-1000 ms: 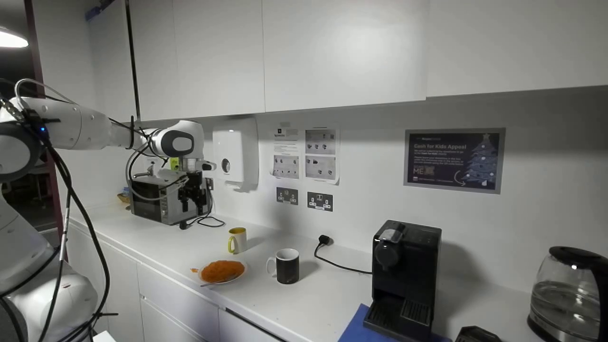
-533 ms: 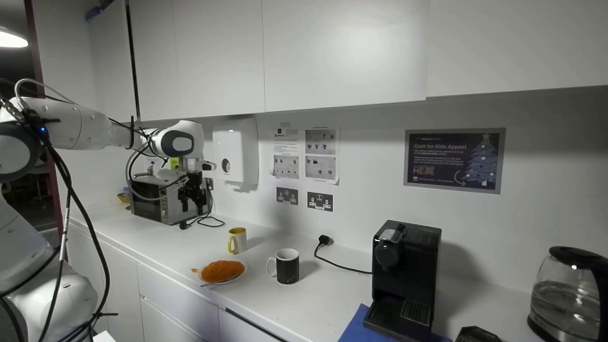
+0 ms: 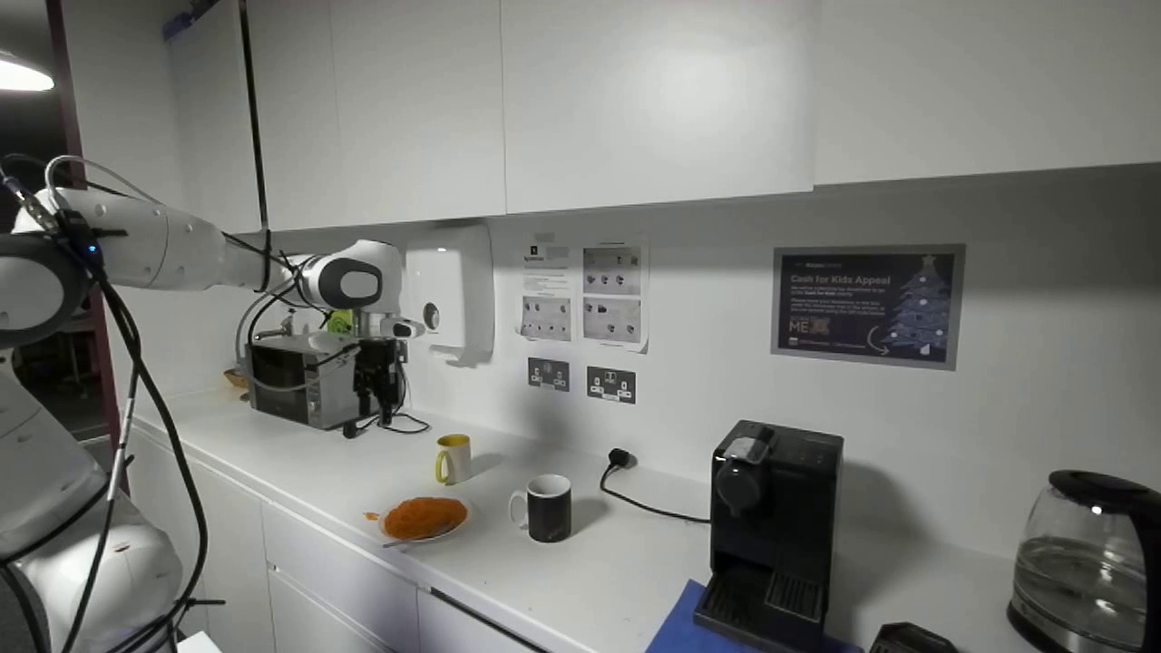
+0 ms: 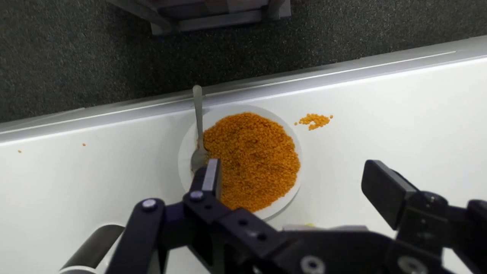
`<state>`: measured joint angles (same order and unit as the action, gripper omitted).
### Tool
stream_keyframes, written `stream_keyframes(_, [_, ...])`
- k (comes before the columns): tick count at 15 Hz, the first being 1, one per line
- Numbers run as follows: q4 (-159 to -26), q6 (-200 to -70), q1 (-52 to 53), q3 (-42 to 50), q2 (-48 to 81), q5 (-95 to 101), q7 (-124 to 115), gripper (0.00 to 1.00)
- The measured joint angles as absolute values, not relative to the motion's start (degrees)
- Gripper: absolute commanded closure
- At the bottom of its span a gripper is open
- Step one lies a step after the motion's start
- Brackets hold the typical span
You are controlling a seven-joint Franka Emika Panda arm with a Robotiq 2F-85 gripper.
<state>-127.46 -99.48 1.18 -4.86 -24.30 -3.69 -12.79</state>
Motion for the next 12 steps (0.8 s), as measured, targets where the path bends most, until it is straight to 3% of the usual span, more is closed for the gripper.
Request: stream_keyframes(12, [-131.88, -103.50, -2.42, -1.53, -20.59, 8.21, -11.34, 0.00])
